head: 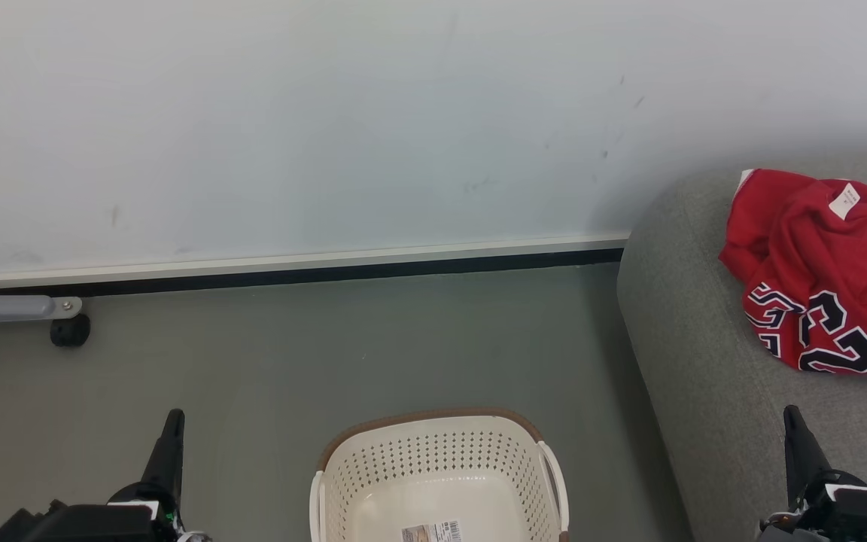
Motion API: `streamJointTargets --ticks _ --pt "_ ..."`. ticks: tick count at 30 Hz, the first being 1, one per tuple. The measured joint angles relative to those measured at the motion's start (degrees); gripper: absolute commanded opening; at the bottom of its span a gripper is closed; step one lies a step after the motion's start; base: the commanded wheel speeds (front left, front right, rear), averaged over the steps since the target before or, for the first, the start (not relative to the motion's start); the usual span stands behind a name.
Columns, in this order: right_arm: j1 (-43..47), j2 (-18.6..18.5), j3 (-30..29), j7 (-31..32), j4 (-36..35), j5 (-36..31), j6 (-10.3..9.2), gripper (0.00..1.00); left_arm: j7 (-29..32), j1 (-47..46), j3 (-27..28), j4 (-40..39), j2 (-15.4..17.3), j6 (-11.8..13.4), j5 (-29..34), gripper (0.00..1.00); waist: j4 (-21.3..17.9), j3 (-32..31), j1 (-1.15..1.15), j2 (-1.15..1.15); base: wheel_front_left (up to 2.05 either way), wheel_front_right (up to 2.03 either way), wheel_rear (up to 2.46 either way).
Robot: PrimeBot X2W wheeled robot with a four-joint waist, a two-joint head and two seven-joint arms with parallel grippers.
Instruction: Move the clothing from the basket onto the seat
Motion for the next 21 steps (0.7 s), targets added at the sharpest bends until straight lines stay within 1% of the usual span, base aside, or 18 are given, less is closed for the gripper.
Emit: streamJointTargets --ticks 21 --pt "0.00 0.00 0.00 0.00 0.00 0.00 0.00 0.00 0.00 0.00 -0.01 0.07 0.00 0.00 0.00 0.00 0.00 0.00 0.00 0.00 0.00 0.00 0.00"
